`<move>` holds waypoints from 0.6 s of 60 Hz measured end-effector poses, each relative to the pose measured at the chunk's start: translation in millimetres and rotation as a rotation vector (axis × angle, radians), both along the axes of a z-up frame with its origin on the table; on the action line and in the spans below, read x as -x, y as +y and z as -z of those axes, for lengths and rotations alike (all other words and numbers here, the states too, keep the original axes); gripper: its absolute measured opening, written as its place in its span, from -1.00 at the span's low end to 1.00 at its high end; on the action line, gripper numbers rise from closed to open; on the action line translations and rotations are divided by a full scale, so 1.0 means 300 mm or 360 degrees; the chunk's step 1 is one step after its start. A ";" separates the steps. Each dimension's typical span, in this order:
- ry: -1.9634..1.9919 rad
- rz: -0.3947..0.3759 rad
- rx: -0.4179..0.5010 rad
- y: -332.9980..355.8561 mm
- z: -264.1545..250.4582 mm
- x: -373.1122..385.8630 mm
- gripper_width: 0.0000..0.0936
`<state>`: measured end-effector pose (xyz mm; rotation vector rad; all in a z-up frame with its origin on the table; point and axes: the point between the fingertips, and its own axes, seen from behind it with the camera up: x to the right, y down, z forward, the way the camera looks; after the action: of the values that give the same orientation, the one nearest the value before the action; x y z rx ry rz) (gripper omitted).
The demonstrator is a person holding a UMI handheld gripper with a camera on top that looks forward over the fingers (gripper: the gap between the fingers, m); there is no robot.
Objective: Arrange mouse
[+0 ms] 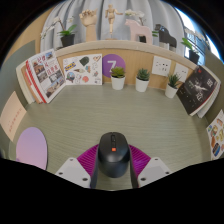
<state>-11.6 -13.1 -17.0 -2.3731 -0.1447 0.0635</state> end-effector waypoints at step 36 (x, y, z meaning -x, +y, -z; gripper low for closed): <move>-0.0029 0.0282 0.0141 0.109 -0.227 0.102 -0.22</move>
<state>-42.2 19.5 51.1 -2.4649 0.0609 -0.0374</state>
